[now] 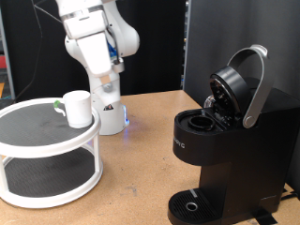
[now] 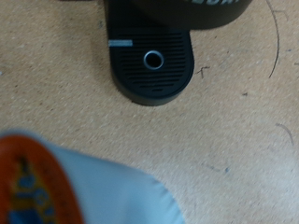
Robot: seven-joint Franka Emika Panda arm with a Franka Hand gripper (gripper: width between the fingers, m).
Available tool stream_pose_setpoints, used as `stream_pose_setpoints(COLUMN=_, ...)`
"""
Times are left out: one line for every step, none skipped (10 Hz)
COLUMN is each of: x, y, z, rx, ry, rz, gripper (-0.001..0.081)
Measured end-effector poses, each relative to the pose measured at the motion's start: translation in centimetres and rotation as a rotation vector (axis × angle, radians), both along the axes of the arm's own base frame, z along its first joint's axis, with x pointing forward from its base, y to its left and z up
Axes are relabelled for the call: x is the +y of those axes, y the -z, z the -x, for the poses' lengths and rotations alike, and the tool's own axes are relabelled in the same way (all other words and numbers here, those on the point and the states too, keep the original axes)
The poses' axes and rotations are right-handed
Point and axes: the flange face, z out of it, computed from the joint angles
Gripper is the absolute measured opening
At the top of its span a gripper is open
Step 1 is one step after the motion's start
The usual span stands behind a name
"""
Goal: Make a cup of coffee with the keurig machine
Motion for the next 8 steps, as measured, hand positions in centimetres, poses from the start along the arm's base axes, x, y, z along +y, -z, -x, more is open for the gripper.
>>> stream_pose_setpoints(x=1.1, y=-0.1, z=-0.7, rx=-0.004, ry=-0.004, rz=0.007, gripper=0.0127)
stream_pose_setpoints(x=2.3, y=-0.2, z=-1.5, rx=0.0, ry=-0.027, rz=0.015, gripper=0.0127)
stream_pose_setpoints(x=3.4, y=-0.4, z=-2.4, rx=0.009, ry=-0.05, rz=0.013, gripper=0.0127)
stream_pose_setpoints(x=4.3, y=-0.7, z=-3.3, rx=0.017, ry=-0.067, rz=0.005, gripper=0.0127)
stream_pose_setpoints(x=5.2, y=-1.0, z=-4.3, rx=0.018, ry=-0.081, rz=-0.004, gripper=0.0127)
stream_pose_setpoints(x=6.2, y=-1.4, z=-5.2, rx=0.016, ry=-0.095, rz=-0.013, gripper=0.0127)
stream_pose_setpoints(x=7.3, y=-1.8, z=-6.0, rx=0.016, ry=-0.114, rz=-0.015, gripper=0.0127)
stream_pose_setpoints(x=7.8, y=-2.0, z=-6.8, rx=0.026, ry=-0.125, rz=-0.014, gripper=0.0127)
